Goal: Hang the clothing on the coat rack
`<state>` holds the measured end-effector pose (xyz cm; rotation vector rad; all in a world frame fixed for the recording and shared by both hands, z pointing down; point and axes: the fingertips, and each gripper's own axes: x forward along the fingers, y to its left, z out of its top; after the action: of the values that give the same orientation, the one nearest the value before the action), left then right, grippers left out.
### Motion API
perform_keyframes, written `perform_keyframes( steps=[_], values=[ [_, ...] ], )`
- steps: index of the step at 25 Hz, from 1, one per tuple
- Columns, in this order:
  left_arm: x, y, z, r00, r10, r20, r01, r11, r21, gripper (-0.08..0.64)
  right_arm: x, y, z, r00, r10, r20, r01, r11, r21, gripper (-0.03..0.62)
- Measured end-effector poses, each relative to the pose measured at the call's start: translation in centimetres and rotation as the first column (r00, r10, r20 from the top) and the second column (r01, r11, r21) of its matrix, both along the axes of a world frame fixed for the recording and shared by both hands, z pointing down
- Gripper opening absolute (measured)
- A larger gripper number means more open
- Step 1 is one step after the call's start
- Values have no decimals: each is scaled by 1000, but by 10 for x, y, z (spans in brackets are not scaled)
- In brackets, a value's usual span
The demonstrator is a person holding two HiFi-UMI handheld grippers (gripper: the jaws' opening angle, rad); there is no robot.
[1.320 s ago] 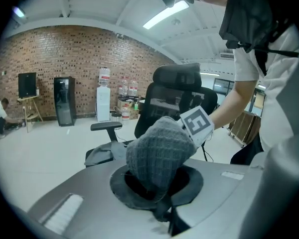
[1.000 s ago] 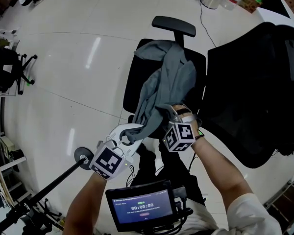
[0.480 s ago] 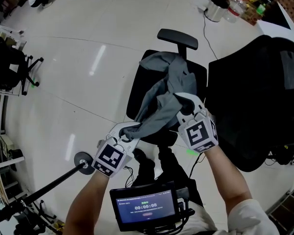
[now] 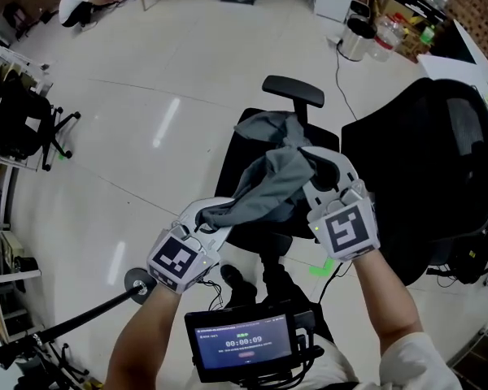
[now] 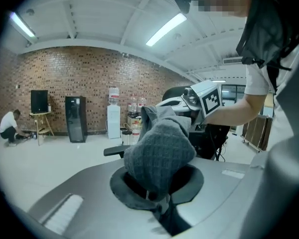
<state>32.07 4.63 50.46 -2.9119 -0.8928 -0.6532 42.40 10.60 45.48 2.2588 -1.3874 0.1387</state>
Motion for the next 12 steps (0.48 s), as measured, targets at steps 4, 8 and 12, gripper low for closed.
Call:
perform_keyframes(
  steps=[4,8,12],
  values=[
    [5,-6,-23,999,-12,-43,11,999,-31,15,4,2,-28,999,15,-34,-14,999,33,35],
    [11,-9,-46,996,-18,-84,15,999,-34,15,9,-1,-55,998,21,-64,-17,997,73,34],
    [20,-18,-79,989,-45,-141,39,998,-42,14,17,-2,-85,996,28,-87,-17,993,117,34]
  ],
)
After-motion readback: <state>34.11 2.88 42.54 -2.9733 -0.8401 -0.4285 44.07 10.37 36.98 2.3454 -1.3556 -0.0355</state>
